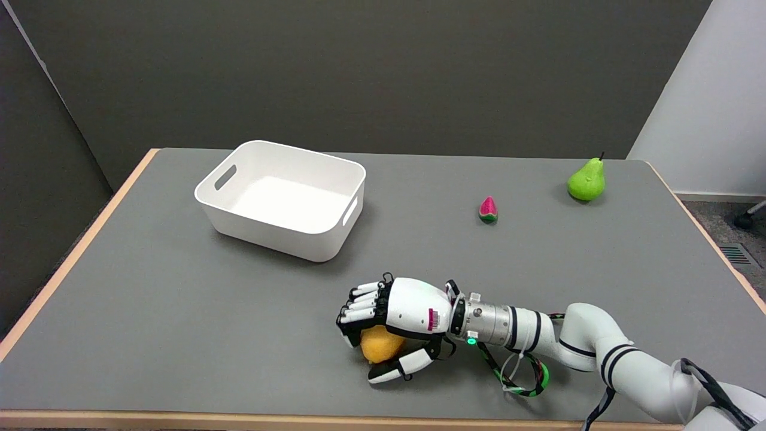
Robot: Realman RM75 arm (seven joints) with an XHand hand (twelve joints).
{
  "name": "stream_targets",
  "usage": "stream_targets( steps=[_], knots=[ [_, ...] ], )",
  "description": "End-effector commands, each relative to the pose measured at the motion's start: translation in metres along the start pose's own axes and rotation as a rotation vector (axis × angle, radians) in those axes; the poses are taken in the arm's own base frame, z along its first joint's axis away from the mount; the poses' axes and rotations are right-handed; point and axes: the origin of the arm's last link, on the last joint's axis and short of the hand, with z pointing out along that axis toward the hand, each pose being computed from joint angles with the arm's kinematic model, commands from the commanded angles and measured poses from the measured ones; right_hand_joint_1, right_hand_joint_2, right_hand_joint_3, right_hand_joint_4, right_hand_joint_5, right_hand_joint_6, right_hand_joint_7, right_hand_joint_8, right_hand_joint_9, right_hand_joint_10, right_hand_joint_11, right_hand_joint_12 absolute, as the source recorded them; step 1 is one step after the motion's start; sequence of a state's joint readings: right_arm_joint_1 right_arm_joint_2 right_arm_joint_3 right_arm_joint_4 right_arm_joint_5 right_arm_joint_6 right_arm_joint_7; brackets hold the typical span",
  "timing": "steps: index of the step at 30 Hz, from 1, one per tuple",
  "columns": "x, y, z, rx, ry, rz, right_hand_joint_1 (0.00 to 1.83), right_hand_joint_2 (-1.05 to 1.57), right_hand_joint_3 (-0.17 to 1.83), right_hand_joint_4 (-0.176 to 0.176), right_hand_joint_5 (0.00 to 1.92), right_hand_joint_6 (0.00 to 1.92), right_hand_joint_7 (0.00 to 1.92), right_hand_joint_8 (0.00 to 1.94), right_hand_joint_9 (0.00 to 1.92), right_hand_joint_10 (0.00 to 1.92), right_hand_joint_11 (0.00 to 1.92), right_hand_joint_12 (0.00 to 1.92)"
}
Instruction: Pick up the lemon.
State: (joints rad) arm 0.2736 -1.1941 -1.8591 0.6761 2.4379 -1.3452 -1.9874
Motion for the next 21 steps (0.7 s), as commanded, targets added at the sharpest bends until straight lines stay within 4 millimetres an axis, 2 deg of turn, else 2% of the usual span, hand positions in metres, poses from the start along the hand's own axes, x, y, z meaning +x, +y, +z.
stream_targets(
  steps=[1, 4, 8, 10, 11, 13, 19, 21],
  knots=[
    [0.002, -0.001, 0.004, 0.019, 0.001, 0.01, 1.15, 1.1, 0.33, -0.025, 0.63, 1.54, 0.83, 1.36, 0.78, 1.35, 0.64, 1.92],
    [0.008, -0.001, 0.006, 0.026, 0.019, 0.01, 1.15, 1.07, 0.38, -0.019, 0.64, 1.54, 0.84, 1.35, 0.79, 1.35, 0.69, 1.92],
    [0.032, 0.0, 0.01, 0.044, 0.076, -0.044, 1.16, 1.07, 0.38, -0.022, 0.65, 1.53, 0.85, 1.34, 0.8, 1.34, 0.71, 1.92],
    [0.049, -0.001, 0.015, 0.056, 0.111, -0.084, 1.29, 1.08, 0.3, -0.092, 0.64, 1.5, 0.84, 1.3, 0.79, 1.43, 0.73, 1.89],
    [0.056, -0.001, 0.018, 0.06, 0.125, -0.105, 1.32, 1.08, 0.29, -0.107, 0.64, 1.5, 0.84, 1.29, 0.78, 1.45, 0.74, 1.88],
    [0.071, -0.001, 0.025, 0.061, 0.145, -0.146, 1.17, 1.05, 0.41, -0.031, 0.65, 1.53, 0.86, 1.32, 0.82, 1.37, 0.74, 1.92],
    [0.115, 0.005, 0.061, 0.047, 0.182, -0.258, 1.17, 1.02, 0.46, -0.034, 0.66, 1.54, 0.87, 1.32, 0.79, 1.43, 0.76, 1.92],
    [0.132, 0.01, 0.08, 0.022, 0.187, -0.293, 1.32, 1.09, 0.27, -0.116, 0.63, 1.51, 0.84, 1.29, 0.78, 1.46, 0.78, 1.91]
  ],
)
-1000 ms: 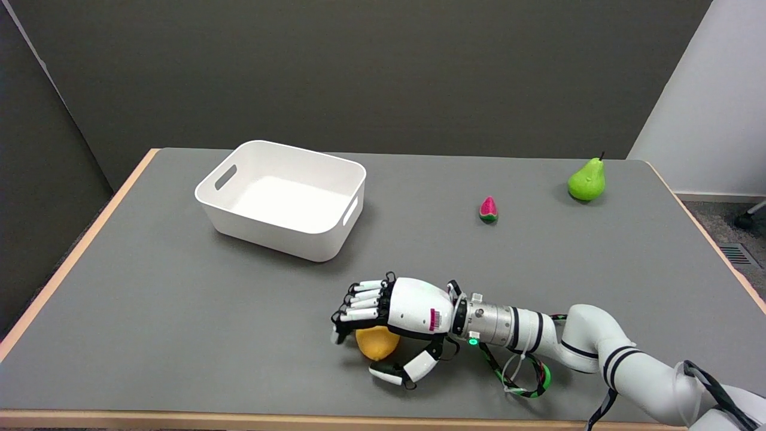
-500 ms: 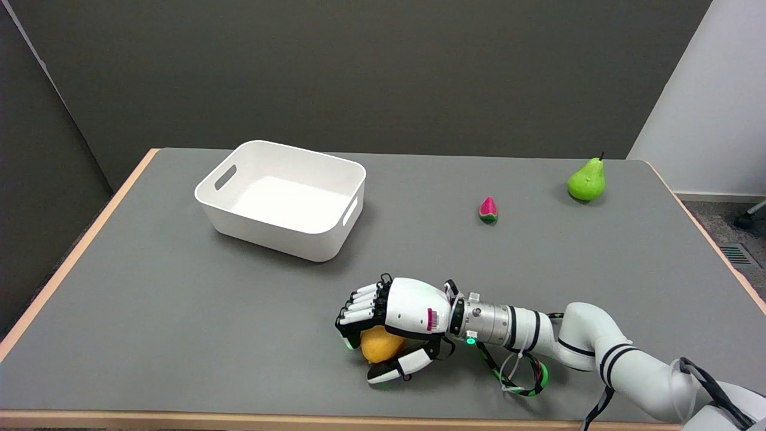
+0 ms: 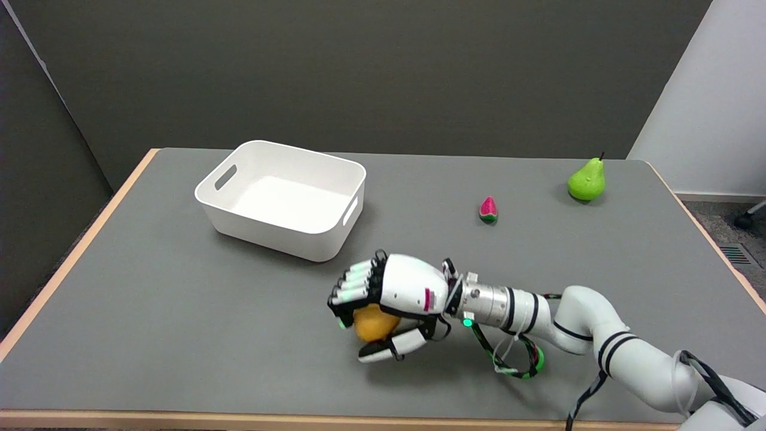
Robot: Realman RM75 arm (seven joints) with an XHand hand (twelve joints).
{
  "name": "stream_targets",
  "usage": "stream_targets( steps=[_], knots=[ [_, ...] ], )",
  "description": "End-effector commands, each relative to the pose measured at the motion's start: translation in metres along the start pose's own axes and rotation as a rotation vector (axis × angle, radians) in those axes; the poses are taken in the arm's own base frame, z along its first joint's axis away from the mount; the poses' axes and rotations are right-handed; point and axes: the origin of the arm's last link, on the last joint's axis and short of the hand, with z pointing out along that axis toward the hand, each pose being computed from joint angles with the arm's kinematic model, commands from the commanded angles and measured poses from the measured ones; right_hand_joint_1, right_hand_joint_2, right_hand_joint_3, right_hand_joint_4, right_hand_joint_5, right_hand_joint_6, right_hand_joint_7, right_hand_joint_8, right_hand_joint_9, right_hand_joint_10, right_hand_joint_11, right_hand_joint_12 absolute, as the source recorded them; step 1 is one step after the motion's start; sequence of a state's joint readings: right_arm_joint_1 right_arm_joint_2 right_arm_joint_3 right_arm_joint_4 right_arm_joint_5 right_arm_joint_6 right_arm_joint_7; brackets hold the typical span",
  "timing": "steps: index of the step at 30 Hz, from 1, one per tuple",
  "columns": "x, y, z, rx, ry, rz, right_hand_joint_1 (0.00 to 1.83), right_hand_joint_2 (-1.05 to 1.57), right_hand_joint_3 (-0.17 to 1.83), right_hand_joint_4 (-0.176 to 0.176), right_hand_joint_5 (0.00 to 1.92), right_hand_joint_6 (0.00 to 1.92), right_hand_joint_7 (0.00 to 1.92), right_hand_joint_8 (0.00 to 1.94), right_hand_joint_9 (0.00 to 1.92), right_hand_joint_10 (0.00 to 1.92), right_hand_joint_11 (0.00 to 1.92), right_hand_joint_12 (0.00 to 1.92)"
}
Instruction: Pick up the lemon.
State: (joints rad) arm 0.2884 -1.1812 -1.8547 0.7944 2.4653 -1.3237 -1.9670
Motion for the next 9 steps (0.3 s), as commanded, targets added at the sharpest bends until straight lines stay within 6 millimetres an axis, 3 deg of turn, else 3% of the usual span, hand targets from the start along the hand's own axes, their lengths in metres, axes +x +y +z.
stream_targets(
  steps=[1, 4, 9],
  knots=[
    [0.099, 0.023, 0.08, -0.029, 0.114, -0.244, 1.34, 1.1, 0.25, -0.124, 0.63, 1.5, 0.84, 1.29, 0.78, 1.46, 0.78, 1.9],
    [0.121, 0.042, 0.113, -0.102, 0.105, -0.286, 1.34, 1.1, 0.26, -0.125, 0.63, 1.5, 0.84, 1.29, 0.78, 1.46, 0.79, 1.9],
    [0.132, 0.081, 0.156, -0.252, 0.054, -0.275, 1.34, 1.09, 0.26, -0.126, 0.63, 1.5, 0.84, 1.29, 0.78, 1.46, 0.79, 1.89]
  ],
)
